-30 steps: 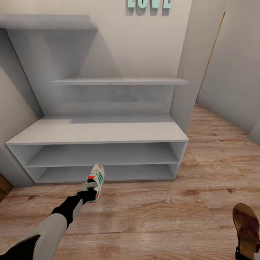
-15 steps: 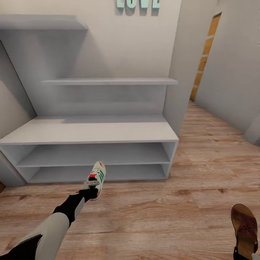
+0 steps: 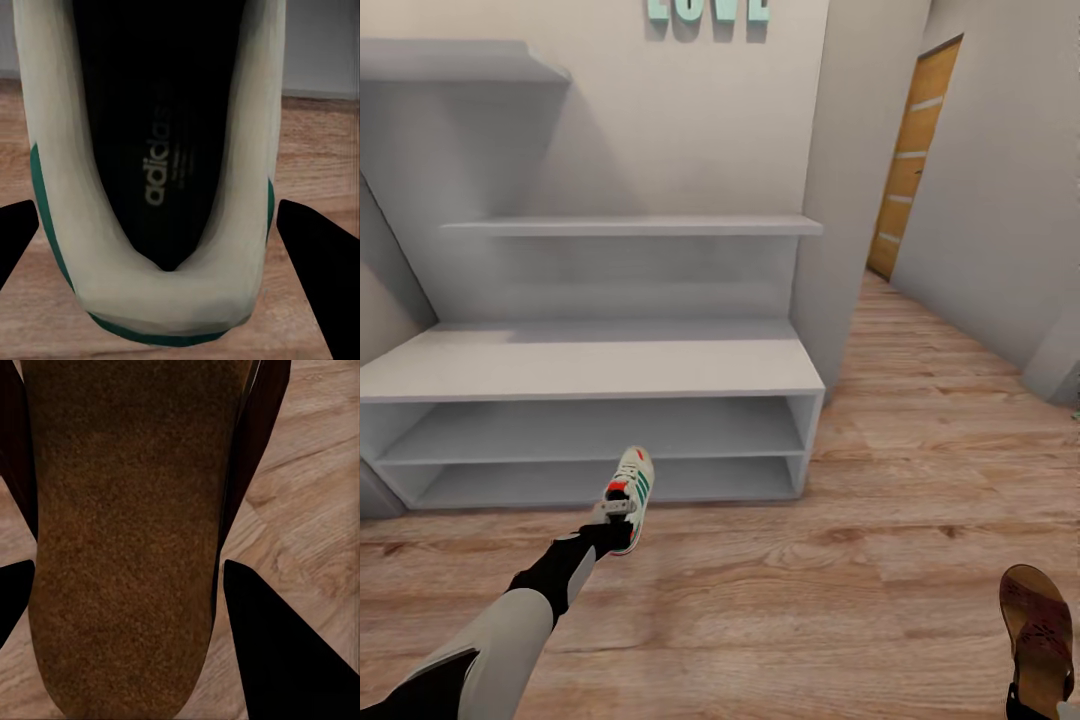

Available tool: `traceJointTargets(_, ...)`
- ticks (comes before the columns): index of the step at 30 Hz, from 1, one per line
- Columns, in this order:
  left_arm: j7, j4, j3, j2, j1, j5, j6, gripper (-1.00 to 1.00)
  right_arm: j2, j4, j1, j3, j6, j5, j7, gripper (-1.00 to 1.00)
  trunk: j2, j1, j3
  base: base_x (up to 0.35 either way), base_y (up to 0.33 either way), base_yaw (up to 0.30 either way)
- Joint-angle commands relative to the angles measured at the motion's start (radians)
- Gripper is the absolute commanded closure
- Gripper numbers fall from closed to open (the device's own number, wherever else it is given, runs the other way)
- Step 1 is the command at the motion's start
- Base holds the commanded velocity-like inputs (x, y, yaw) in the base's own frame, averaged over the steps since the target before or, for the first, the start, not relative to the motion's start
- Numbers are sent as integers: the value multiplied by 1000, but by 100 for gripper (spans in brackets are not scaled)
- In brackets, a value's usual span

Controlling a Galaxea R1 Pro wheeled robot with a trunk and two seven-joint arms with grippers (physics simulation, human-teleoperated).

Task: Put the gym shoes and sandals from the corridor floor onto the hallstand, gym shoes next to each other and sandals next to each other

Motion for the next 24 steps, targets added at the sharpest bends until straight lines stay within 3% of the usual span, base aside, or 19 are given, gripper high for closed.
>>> traceJointTargets(1, -7, -3, 9, -1, 0, -9, 6, 100, 0, 2, -1, -5, -3, 8, -3, 100, 0, 0, -1, 96, -269, 0)
traceJointTargets(24, -5, -2, 10, -1, 1, -7, 5, 100, 0, 2, -1, -5, -5, 11, -1, 100, 0, 0, -1, 155, -258, 0)
